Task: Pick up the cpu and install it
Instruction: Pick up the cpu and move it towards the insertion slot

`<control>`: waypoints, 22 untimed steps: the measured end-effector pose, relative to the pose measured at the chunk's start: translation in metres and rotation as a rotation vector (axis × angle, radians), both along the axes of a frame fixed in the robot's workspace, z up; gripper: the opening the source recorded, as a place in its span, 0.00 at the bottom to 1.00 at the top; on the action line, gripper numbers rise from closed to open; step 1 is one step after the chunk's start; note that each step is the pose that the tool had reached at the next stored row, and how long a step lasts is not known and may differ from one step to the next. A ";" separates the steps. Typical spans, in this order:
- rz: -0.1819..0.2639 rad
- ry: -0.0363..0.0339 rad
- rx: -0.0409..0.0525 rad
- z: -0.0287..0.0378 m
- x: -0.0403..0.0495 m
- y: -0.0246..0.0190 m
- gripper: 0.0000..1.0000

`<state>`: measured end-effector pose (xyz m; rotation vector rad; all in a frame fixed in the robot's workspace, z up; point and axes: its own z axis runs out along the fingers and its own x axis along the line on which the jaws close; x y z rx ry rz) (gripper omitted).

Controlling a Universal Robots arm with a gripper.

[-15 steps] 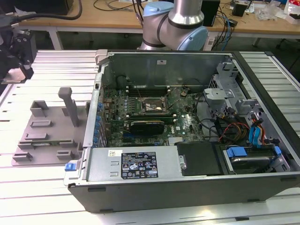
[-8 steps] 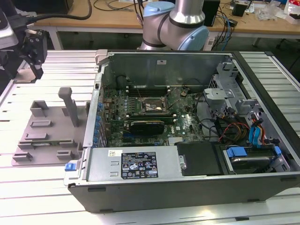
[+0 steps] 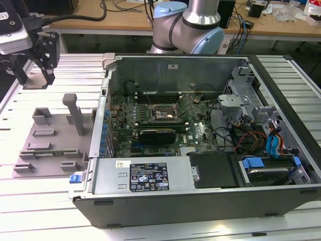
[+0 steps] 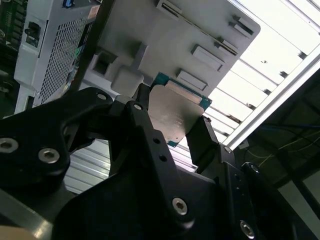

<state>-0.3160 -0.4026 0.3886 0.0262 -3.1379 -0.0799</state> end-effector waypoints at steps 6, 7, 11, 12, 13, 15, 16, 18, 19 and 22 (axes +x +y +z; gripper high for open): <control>0.000 0.0000 0.0000 0.0000 0.0064 0.0000 0.55; 0.000 0.0000 0.0000 0.0000 0.0075 0.0000 0.55; 0.000 0.0000 0.0000 0.0000 0.0143 0.0000 0.55; 0.000 0.0000 0.0000 0.0000 0.0168 0.0000 0.55; 0.000 0.0000 0.0000 0.0000 0.0180 0.0000 0.55; 0.000 0.0001 0.0000 0.0000 0.0215 0.0000 0.55; 0.000 0.0000 0.0000 0.0000 0.0243 0.0000 0.55; 0.000 0.0000 0.0000 0.0000 0.0296 0.0000 0.55; 0.000 0.0001 0.0000 0.0000 0.0313 0.0000 0.55; 0.000 0.0000 0.0000 0.0000 0.0423 0.0000 0.55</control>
